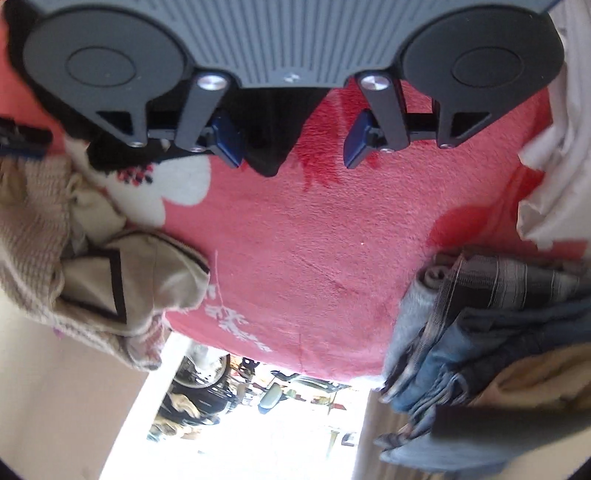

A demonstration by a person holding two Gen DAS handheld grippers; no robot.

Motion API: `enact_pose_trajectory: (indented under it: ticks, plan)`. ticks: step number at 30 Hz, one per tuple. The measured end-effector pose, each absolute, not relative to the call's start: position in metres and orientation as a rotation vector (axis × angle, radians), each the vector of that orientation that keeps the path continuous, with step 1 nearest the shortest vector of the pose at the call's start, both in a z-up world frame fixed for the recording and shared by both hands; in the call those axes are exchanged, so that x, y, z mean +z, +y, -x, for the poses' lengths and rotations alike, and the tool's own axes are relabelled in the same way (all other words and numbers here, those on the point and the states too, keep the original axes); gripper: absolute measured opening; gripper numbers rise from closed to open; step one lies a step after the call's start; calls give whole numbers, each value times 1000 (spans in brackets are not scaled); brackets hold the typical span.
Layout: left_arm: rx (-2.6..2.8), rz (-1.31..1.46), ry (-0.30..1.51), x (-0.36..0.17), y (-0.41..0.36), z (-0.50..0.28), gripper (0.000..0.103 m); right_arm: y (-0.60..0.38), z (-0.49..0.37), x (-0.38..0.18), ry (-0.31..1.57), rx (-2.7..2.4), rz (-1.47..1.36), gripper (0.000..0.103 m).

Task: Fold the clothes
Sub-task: 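Lower the black t-shirt flat onto the bedspread and open both grippers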

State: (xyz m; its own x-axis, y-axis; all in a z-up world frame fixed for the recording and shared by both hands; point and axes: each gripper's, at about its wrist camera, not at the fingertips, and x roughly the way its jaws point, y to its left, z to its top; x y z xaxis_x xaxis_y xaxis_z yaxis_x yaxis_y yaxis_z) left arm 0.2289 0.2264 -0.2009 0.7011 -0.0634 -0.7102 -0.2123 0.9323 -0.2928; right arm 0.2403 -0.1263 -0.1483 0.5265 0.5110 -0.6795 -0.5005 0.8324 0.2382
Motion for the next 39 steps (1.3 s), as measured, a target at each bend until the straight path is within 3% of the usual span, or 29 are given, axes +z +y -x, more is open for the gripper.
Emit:
enact_pose_trajectory:
  ticks: [8,15,22,32,33,37,39]
  plan:
    - [104,432,768,-175,234,-195,62,-216,-222,-128,837,497,-355,80]
    - [28,353,838,-140,224,-125,62,-290,-172,-148,945,393,-545,80]
    - [-88,151,952,-139,201,-39,64,-285,-106,-152,959,485,-535,80]
    - [-291,-227,953,-180,129,25,62,-229,-28,-147,1106,648,-396,76]
    - [-283,-232,952,-183,129,25,57,-224,-18,-145,1111,658,-377,75]
    - [-223,-115,941,-179,148,20,8,-208,17,-138,1132,697,-312,70]
    - [-199,3,914,-165,170,20,5,-207,31,-135,1140,703,-312,68]
